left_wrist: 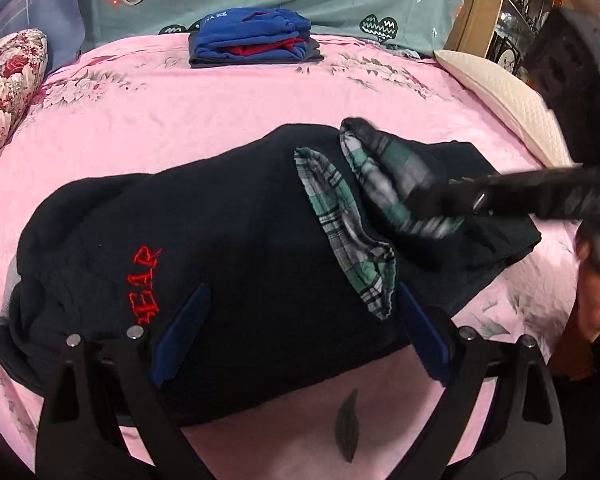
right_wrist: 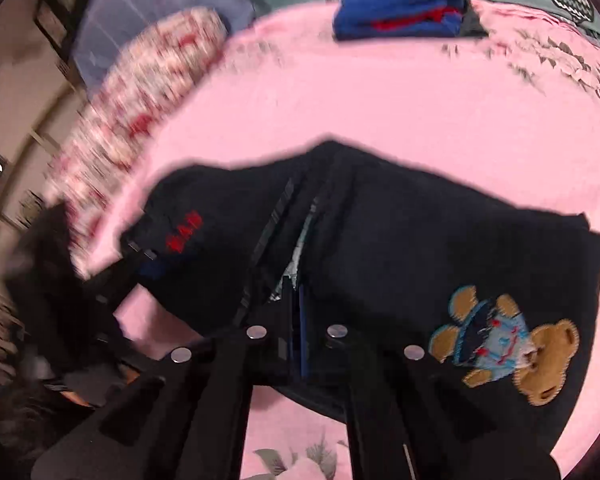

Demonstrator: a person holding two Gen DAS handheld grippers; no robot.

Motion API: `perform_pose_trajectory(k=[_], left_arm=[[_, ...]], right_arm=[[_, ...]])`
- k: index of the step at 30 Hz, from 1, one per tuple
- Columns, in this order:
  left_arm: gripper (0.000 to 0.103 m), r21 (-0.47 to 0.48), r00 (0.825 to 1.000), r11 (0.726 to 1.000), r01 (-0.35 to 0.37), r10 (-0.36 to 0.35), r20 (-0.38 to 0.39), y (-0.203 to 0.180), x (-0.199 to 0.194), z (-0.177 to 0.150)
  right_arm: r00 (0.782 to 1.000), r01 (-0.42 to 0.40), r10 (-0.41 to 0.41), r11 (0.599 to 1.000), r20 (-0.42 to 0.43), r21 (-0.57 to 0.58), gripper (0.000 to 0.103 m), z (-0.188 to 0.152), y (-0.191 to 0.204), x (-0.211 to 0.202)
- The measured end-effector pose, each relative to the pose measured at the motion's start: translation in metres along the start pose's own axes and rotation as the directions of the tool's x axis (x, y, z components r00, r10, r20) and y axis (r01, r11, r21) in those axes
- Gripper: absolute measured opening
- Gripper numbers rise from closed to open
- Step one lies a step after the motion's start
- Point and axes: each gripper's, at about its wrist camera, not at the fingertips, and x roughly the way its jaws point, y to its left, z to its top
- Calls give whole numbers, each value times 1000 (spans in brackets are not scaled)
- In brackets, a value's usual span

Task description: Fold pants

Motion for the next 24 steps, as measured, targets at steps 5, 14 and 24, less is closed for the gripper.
perform_pose_trajectory(k=[5,14,24], left_arm=[[94,-2,1000,1000,-3,3,0,2,-3,-2],[94,-13,999,1000,-25,25,23,18,-33,-21],[94,-71,996,996,-52,57,75,36,-61,-29]], right_arm=[[999,-38,35,996,-36,-85,3,12,34,-9],[976,157,-188,958,-110,-242,36,-5,50,27],[845,455,-519,822,-125,-342,84,18,58,83]])
